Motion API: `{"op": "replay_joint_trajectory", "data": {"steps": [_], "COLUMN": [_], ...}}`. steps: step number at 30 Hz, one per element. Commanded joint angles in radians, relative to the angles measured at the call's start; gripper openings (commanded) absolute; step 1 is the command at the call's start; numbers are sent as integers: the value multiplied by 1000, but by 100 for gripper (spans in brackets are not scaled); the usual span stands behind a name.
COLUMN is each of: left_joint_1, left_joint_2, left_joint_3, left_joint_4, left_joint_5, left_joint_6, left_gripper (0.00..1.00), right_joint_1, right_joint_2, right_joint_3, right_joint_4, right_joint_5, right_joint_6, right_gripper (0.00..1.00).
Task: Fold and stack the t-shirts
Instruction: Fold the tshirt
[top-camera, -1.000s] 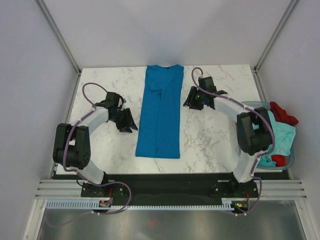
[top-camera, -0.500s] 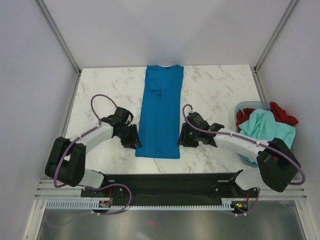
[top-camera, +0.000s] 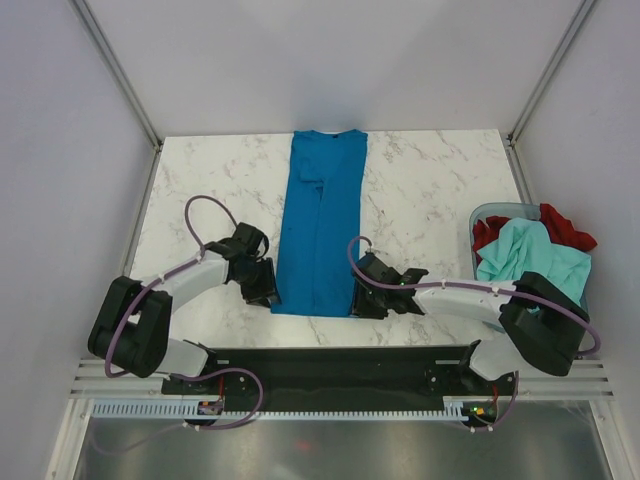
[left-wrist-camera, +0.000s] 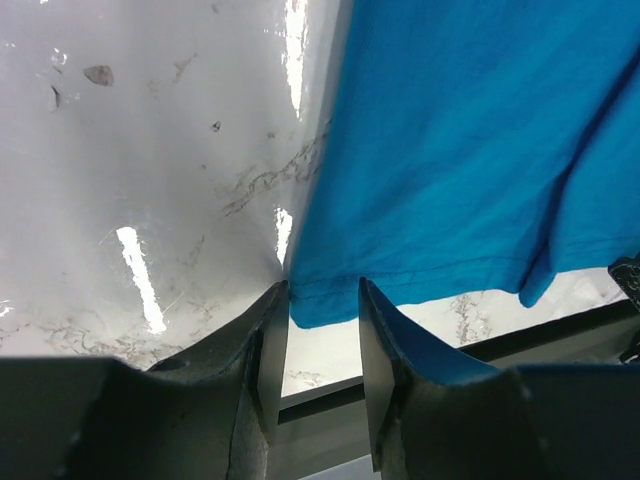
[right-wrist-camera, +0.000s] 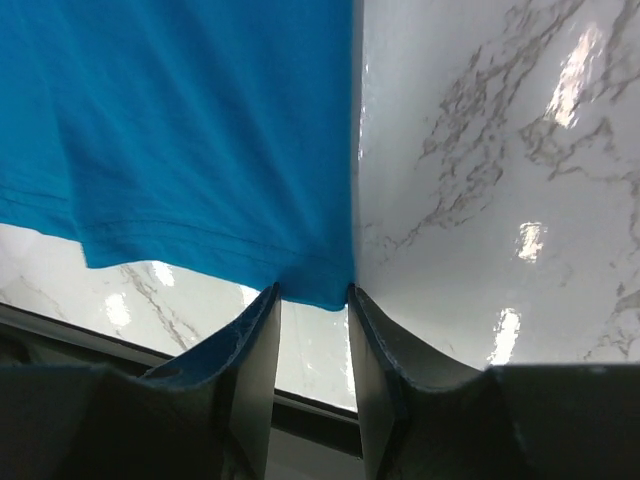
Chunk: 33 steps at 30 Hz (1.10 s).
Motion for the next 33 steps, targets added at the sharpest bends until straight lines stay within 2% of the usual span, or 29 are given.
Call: {"op": "replay_joint_trajectory", "data": {"steps": [1,3,6,13,15,18,23,29,30,33], "left_joint_1": [-18,-26,-41,-49,-52,-64,-115,-158,-164,-179], "left_joint_2": [-5,5,-11,-103,-139,-209,-245,-242,-233,-213], "left_joint_3": [-10,-10,-15,-5,2,-4,-60,-120,-125,-134], "left_joint_4": [14,13,11,-13,-13,-42,-33,96,100,116], "left_joint_5": [-44,-44,-56,-78,-78,-24,-19,76,64,51], "left_joint_6": [-44,-45,-59,-76,-76,-114,-180,-265,-280,-297], "left_gripper": [41,38,35,36,36,42,43,43,42,42], "right_joint_1": [30,35,39,44,44,44,44,44,44,41], "right_joint_2": [28,30,15,-25,-43,-91,-168,-214,-220,-217], "right_joint_3": [-27,-44,-64,-68,-70,-85,-108,-88,-88,-87], "right_joint_4": [22,22,35,-19,-65,-111,-188,-246,-246,-242], "right_joint_5": [53,55,61,90,102,115,135,147,150,161], "right_joint_6": [50,52,66,58,47,37,26,23,23,14], "right_gripper": [40,39,30,4,1,0,1,27,35,38]}}
